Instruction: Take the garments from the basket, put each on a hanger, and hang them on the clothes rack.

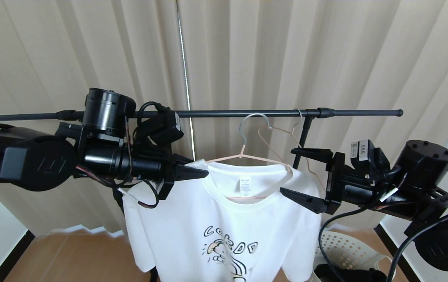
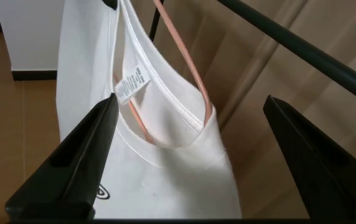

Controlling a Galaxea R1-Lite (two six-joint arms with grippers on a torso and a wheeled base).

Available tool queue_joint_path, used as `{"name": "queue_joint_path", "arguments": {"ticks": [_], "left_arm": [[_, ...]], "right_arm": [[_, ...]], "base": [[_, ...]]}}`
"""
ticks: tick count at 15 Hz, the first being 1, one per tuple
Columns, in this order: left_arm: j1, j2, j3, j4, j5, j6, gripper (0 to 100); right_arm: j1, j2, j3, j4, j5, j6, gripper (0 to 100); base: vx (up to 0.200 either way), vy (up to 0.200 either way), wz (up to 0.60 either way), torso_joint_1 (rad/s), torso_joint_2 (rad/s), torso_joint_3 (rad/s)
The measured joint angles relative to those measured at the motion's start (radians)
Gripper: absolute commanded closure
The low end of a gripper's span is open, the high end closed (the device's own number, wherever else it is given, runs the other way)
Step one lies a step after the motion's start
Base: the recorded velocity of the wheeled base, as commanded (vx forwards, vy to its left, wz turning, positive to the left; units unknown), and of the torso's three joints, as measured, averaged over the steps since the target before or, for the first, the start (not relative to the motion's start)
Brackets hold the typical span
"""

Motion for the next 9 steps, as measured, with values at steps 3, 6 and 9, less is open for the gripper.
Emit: {"name": "queue_joint_path", "arguments": {"ticks": [3,6,9], "left_arm": [[0.042,-0.039,0.111,-0.149,-0.001,-0.007,100],[0.082,-0.098,0.2,-0.212,-0.001,-0.007,100],[0.116,-0.159,0.244,-0.217,-0.001,-0.007,100]], "right_arm": [[-0.002,0.003,-0.004,0.0,-0.001,0.0,0],[-0.01,0.01,-0.011,0.001,-0.002,0.0,0],[-0.015,0.024,-0.02,0.001,-0.002,0.0,0]], "base": [[0.0,0.0,0.0,0.0,0.0,0.0],[0.0,0.0,0.0,0.0,0.0,0.0],[0.0,0.0,0.0,0.0,0.0,0.0]]}}
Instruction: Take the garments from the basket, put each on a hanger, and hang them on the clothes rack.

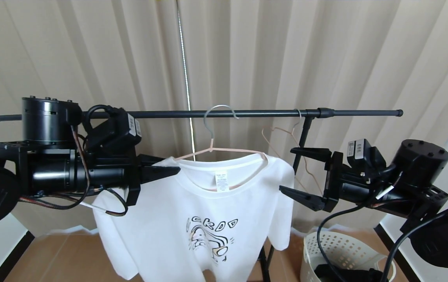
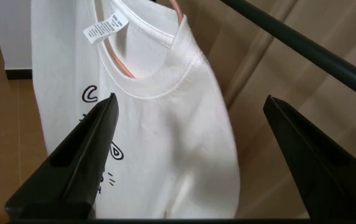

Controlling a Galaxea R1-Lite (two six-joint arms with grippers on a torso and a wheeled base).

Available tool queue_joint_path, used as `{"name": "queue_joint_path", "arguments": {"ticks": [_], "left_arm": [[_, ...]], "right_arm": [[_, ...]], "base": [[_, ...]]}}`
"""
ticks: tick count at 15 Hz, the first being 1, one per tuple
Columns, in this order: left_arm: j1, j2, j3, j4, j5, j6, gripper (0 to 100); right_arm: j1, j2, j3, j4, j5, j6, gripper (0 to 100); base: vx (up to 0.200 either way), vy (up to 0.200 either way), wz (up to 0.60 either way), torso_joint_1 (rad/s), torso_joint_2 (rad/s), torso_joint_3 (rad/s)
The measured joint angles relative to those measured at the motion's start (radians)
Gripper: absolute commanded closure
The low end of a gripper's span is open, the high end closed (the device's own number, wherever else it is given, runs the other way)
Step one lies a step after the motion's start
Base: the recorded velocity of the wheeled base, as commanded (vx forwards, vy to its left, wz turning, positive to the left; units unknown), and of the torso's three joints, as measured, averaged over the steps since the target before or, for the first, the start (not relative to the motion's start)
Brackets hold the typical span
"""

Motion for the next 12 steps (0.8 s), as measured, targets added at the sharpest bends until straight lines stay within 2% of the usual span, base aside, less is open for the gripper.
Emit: {"name": "queue_joint_path", "arguments": {"ticks": [12], "left_arm": [[0.057,-0.154,0.086,0.0,0.0,-0.007,100]], "right_arm": [[-0.033,0.149,-0.069,0.0,-0.002,-0.001,0]], "base": [[0.0,0.0,0.0,0.0,0.0,0.0]]}}
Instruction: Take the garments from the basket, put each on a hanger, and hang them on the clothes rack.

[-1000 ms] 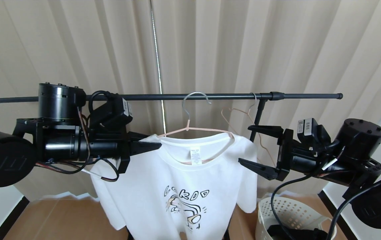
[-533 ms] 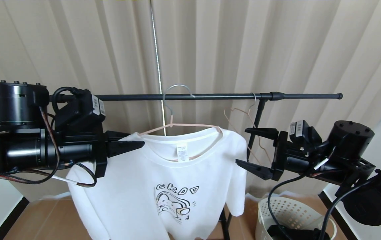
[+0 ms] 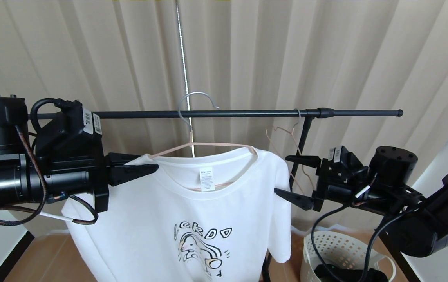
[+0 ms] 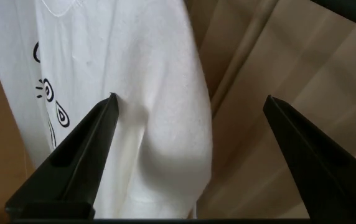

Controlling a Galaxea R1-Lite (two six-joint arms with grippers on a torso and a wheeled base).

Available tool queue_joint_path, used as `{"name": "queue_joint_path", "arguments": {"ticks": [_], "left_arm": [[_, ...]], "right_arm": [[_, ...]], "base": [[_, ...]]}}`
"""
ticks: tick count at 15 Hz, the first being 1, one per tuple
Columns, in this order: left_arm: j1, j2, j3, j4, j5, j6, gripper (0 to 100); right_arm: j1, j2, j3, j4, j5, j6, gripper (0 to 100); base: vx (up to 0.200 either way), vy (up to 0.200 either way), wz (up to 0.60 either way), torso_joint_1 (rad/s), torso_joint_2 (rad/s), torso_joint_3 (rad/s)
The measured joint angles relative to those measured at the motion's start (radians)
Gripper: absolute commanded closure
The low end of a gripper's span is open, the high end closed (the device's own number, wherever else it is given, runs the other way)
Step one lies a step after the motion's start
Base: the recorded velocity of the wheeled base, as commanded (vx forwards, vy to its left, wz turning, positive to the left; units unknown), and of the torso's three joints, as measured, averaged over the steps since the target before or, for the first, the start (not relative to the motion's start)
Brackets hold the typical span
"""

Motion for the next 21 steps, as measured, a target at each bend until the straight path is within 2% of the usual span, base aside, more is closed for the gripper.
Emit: {"name": "queue_joint_path", "arguments": {"ticks": [5,6,11,21], "left_arm": [[0.002,-0.005,0.0,0.0,0.0,-0.001,100],[0.002,-0.006,0.0,0.0,0.0,-0.001,100],[0.007,-0.01,0.0,0.0,0.0,-0.001,100],[0.081,-0.021,0.031,-0.001,-0.001,-0.001,100]], "right_arm": [[-0.016,0.041,-0.023,0.0,0.0,-0.001,0],[-0.017,0.047,-0.024,0.0,0.0,-0.009,100],[-0.028,0.055,-0.034,0.0,0.0,-0.013,100],[-0.071,0.058,-0.064,0.004,0.002,-0.01,100]], "base": [[0.0,0.0,0.0,0.0,0.0,0.0],[0.0,0.0,0.0,0.0,0.0,0.0],[0.0,0.0,0.0,0.0,0.0,0.0],[0.0,0.0,0.0,0.0,0.0,0.0]]}}
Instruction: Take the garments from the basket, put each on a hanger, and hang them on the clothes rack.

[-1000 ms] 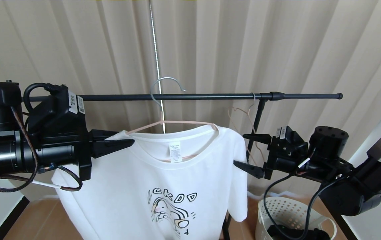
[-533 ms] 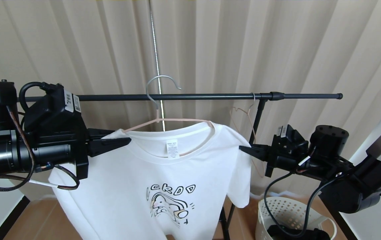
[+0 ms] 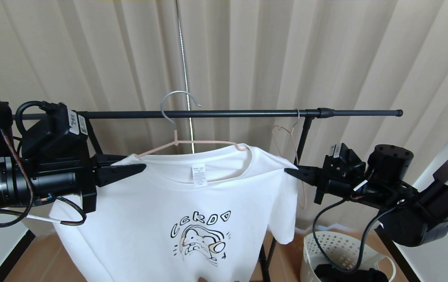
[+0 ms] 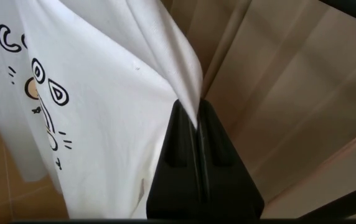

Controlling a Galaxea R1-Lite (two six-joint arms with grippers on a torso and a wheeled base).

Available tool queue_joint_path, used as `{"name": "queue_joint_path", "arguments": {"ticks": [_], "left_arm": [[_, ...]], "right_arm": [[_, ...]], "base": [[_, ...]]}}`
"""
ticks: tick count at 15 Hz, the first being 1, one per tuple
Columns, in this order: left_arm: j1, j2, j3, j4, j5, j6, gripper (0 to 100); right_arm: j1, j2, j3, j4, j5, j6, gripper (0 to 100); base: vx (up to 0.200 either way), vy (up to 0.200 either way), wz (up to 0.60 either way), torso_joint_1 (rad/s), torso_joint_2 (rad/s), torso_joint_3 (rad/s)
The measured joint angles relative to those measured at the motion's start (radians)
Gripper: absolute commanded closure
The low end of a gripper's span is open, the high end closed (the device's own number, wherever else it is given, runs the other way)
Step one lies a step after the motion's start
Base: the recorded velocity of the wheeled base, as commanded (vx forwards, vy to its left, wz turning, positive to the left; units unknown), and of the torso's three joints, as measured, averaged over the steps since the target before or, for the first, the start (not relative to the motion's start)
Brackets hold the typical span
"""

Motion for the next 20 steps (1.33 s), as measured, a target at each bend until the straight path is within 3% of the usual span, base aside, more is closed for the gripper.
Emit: {"name": "queue_joint_path", "arguments": {"ticks": [9,10,15,17,20], "left_arm": [[0.021,-0.008,0.023,0.0,-0.001,0.0,100],[0.021,-0.006,0.023,0.0,0.0,0.0,100],[0.025,0.002,0.022,0.002,0.001,-0.013,100],[0.026,0.004,0.023,0.001,0.004,-0.062,100],[0.024,0.023,0.023,0.001,0.066,-0.102,100]], "right_arm": [[0.004,-0.024,0.028,0.013,0.0,-0.001,100],[0.006,-0.029,0.032,0.014,-0.001,-0.002,0],[0.008,-0.04,0.038,0.003,-0.001,-0.004,0],[0.01,-0.044,0.038,-0.006,0.0,-0.003,0],[0.011,-0.063,0.042,-0.006,0.0,-0.003,0]], "base": [[0.0,0.0,0.0,0.0,0.0,0.0],[0.0,0.0,0.0,0.0,0.0,0.0],[0.0,0.0,0.0,0.0,0.0,0.0],[0.0,0.0,0.0,0.0,0.0,0.0],[0.0,0.0,0.0,0.0,0.0,0.0]]}}
